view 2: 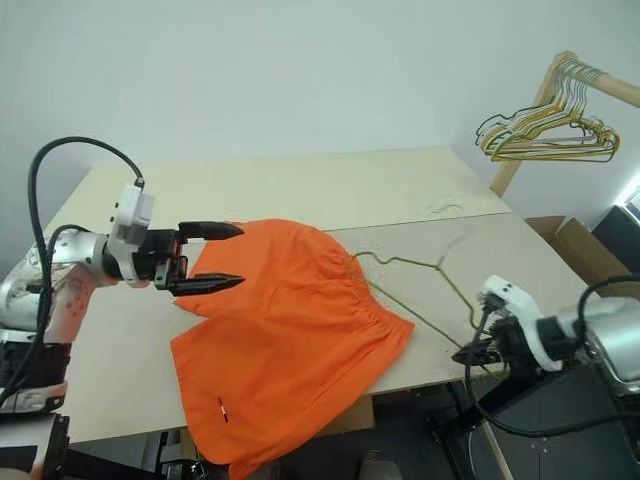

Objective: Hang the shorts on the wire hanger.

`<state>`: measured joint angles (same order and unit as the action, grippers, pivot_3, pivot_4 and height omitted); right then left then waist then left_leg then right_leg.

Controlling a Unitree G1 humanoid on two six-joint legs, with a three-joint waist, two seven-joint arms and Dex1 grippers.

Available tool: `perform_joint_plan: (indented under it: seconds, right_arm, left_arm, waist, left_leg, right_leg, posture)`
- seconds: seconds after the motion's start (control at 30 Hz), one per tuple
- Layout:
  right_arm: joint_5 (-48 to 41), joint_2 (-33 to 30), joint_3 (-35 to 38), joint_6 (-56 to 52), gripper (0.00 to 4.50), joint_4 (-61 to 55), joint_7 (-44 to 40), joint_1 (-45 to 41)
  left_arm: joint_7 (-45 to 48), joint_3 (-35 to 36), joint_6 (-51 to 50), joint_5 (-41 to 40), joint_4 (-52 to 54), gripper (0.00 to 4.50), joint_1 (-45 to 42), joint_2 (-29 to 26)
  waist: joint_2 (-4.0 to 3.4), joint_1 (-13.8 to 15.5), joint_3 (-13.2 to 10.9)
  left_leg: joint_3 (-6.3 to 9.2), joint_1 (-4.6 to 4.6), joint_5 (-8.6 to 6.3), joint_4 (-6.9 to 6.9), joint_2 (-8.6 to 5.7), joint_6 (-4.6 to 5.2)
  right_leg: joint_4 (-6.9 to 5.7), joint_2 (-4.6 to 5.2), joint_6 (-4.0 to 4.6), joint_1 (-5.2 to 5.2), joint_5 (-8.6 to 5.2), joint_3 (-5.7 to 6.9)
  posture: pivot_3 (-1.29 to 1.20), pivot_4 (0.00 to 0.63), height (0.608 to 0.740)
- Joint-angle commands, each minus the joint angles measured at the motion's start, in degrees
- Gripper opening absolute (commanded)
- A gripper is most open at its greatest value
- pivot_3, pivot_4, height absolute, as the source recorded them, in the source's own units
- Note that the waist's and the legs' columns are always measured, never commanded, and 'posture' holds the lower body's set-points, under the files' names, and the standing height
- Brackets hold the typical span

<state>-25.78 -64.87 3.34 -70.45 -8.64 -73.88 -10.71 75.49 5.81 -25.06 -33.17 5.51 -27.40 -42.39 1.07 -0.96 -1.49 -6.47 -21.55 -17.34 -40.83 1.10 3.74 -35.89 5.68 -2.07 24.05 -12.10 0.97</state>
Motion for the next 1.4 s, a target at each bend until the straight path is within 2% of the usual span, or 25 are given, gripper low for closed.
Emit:
perform_joint_plan:
  seconds: [0.03,0.3,0.57,0.7,0.87,1.07,1.4]
  right_arm:
    - [-2.2,-0.2,0.8,-2.8,0.0,3.7,1.8,-1.5]
    - [-1.4,3.7,-9.9,-4.9,0.0,11.6,4.7,-9.9]
    - [-4.9,-2.1,-14.3,-2.1,0.0,10.4,-3.6,-9.2]
    - [-8.4,-7.4,-12.9,-1.0,0.0,6.3,-8.7,-4.6]
    - [-13.2,-11.0,-8.6,-2.3,0.0,0.4,-9.4,1.9]
    - [-14.6,-5.8,-5.6,-6.0,0.0,4.0,-2.3,-0.6]
    - [-17.3,-6.0,-9.0,-5.2,0.0,-1.0,-3.4,1.4]
  left_arm:
    - [-3.3,0.2,-0.7,-1.2,5.2,4.48,1.6,1.0]
    - [-7.1,-0.9,-1.2,-1.3,9.6,4.48,4.4,1.9]
    - [-7.6,-0.3,-1.8,-2.2,11.3,4.48,5.9,0.1]
    - [-7.6,-0.5,-1.8,-2.3,12.0,4.48,6.6,-0.2]
    - [-7.3,-0.9,-1.4,-2.3,12.2,4.48,7.2,-0.4]
    - [-7.1,-1.9,-0.9,-1.9,11.8,4.48,6.9,-0.1]
    - [-5.8,-1.7,-0.5,-1.4,10.6,4.48,6.0,-1.0]
  waist:
    - [0.0,-0.2,0.0]
    - [-0.01,-0.2,0.0]
    - [-0.03,0.5,0.0]
    - [-0.03,0.5,0.0]
    - [-0.03,0.5,0.0]
    - [-0.01,0.2,0.0]
    - [-0.03,0.7,0.0]
  left_leg:
    - [-0.01,0.05,0.0,0.02,0.0,0.0]
    - [-0.04,0.06,0.02,0.06,-0.05,-0.08]
    - [-0.03,-0.07,0.0,0.04,-0.09,-0.04]
    - [-0.02,-0.05,-0.02,0.05,-0.05,-0.01]
    - [-0.02,-0.01,-0.03,0.05,0.0,0.0]
    - [-0.04,0.05,-0.03,0.05,0.0,-0.02]
    - [-0.03,-0.03,-0.05,0.04,-0.02,0.0]
  right_leg:
    - [0.01,-0.01,0.0,-0.02,0.0,-0.03]
    - [0.02,-0.12,0.01,0.02,0.0,-0.11]
    - [0.1,-0.05,0.0,0.07,0.0,-0.08]
    - [0.09,-0.05,-0.01,0.07,-0.01,-0.05]
    - [0.08,-0.03,-0.01,0.04,-0.01,-0.07]
    - [0.08,-0.05,-0.01,0.02,-0.01,-0.11]
    - [0.1,-0.03,-0.01,0.06,-0.02,-0.08]
  posture:
    - [-0.02,0.0,0.74]
    - [-0.01,0.0,0.74]
    - [0.01,0.0,0.74]
    - [0.01,0.0,0.74]
    - [0.01,0.0,0.74]
    - [0.0,0.0,0.74]
    - [0.02,0.0,0.74]
